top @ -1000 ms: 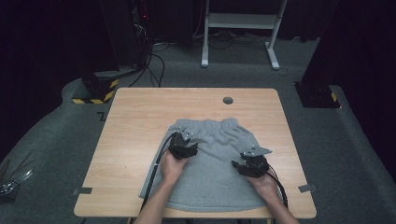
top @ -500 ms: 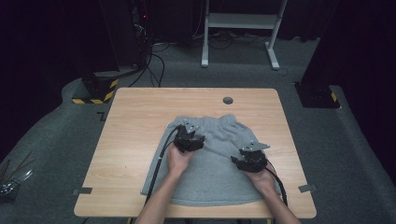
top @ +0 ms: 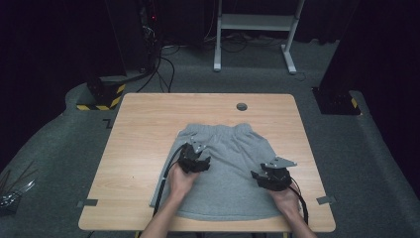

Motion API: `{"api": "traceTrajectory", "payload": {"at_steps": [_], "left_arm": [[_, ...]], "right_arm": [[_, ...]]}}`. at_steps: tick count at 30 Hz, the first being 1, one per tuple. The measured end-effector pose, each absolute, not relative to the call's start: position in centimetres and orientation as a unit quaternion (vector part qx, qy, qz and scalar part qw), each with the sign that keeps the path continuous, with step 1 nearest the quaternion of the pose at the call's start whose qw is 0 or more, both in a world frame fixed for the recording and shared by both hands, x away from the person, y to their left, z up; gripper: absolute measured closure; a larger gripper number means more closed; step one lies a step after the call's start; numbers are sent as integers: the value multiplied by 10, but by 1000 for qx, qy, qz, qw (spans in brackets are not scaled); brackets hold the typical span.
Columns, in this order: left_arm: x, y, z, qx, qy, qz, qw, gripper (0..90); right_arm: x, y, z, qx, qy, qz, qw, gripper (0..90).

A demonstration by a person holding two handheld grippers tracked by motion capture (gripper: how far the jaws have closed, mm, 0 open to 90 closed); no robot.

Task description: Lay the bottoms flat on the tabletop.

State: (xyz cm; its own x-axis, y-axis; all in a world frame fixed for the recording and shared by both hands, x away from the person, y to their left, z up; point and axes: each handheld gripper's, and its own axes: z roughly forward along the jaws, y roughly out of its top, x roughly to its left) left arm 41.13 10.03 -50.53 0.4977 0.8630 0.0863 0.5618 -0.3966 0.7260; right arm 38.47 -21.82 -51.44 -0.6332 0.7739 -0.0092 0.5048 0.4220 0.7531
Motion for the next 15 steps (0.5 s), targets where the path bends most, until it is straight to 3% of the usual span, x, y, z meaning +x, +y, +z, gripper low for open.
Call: {"api": "traceTrajectory", "payload": {"at_steps": [2,6,12,15], "left_arm": [[404,111,-514,803,452,231,312,349],[395,124,-523,790,457,223,343,343],[384,132,-507,786,453,223,356,336],[375,146,-496,765,466,208,393,334]], "right_arm": [[385,-221,-516,393,829,358,175,450],[384,-221,-522,390,831,355,177,422],[380,-231,-509,395,810,386,195,401],[379,-241,-500,399,799,400,204,398]]}}
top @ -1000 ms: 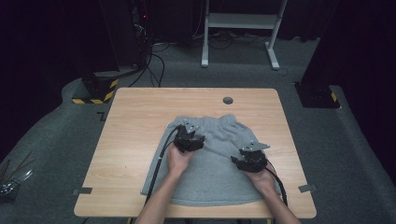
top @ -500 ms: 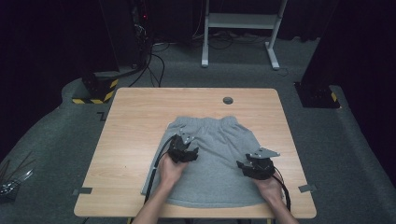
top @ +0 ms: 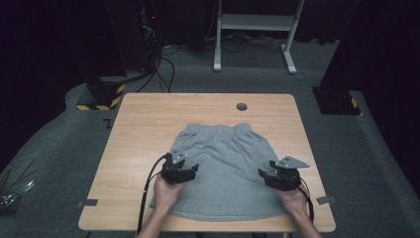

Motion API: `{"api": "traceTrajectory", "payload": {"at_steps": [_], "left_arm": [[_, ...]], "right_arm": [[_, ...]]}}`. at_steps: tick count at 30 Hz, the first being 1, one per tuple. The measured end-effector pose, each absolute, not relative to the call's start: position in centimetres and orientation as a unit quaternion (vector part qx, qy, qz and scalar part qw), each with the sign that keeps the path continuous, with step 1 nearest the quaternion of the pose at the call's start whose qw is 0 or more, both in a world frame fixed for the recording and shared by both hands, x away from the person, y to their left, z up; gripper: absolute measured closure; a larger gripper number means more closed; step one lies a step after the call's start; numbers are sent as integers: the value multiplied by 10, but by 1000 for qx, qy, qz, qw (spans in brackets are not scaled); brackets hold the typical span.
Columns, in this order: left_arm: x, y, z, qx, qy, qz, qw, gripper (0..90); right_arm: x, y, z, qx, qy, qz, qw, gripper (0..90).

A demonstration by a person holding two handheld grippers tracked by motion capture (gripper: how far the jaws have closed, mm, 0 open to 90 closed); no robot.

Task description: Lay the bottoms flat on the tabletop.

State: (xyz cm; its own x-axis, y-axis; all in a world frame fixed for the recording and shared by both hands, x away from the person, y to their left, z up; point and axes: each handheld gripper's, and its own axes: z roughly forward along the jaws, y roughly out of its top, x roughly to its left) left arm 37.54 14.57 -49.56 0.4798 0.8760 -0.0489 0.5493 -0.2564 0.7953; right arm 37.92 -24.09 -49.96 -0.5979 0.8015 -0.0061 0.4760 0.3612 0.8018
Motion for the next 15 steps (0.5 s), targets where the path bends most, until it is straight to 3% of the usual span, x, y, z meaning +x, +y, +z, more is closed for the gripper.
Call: {"api": "traceTrajectory", "payload": {"at_steps": [15], "left_arm": [[351,205,-478,723,500,229,419,335]], "right_arm": [[376,-286,-487,456,751,429,211,399]]}}
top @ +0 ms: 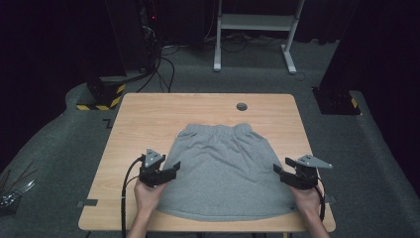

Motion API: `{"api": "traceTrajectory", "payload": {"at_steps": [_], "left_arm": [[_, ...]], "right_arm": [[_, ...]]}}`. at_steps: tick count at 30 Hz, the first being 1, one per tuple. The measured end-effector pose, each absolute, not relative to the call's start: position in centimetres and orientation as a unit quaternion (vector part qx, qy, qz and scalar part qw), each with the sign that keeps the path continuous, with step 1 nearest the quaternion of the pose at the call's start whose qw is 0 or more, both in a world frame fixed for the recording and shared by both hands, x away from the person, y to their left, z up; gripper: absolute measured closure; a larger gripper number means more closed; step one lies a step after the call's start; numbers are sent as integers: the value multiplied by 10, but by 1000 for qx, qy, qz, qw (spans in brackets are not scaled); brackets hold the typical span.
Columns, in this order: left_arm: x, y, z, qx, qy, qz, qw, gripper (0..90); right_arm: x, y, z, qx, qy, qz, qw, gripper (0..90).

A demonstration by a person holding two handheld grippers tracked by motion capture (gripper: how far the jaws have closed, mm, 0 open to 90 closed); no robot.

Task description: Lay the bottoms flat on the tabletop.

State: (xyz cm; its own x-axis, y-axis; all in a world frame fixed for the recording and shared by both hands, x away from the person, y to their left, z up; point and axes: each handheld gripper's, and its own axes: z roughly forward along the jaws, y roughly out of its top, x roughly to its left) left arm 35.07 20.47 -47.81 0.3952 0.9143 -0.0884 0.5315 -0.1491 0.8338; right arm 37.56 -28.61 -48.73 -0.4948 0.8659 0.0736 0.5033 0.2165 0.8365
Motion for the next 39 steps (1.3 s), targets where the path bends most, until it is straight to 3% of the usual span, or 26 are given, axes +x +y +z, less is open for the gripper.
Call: {"api": "traceTrajectory", "payload": {"at_steps": [6,14,39], "left_arm": [[345,229,-490,715,526,235,396,336],[341,251,-506,703,556,240,372,338],[345,261,-528,706,579,262,314,271]], "right_arm": [[373,-300,-491,488,732,415,234,474],[378,-312,-503,528,724,377,234,482],[379,-317,-522,552,733,313,245,375]]}}
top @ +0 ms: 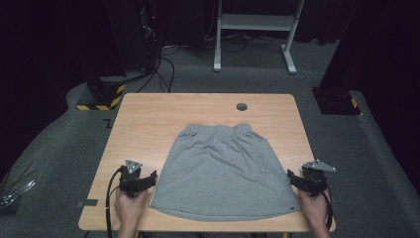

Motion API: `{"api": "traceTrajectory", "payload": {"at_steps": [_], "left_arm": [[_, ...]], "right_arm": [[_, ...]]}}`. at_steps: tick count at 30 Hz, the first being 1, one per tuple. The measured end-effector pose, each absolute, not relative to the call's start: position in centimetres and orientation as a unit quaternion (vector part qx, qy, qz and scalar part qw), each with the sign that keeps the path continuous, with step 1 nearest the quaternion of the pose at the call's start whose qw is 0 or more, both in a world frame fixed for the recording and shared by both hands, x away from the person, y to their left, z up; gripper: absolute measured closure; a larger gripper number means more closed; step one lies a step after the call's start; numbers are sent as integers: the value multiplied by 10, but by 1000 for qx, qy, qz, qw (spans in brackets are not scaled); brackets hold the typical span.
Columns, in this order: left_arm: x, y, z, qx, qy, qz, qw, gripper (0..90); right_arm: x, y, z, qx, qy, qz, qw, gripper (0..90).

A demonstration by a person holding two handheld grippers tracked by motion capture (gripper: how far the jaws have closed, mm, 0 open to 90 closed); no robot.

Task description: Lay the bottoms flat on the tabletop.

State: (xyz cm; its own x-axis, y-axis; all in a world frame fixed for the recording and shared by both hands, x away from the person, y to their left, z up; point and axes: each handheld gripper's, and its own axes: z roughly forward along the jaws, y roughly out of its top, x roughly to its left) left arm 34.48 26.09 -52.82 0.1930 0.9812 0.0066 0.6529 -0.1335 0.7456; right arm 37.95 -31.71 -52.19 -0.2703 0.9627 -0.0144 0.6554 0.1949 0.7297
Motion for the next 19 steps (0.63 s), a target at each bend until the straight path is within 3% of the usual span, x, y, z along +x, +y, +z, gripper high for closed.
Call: {"api": "traceTrajectory", "payload": {"at_steps": [19], "left_arm": [[345,261,-528,706,579,259,316,268]], "right_arm": [[380,-317,-522,549,734,314,246,367]]}}
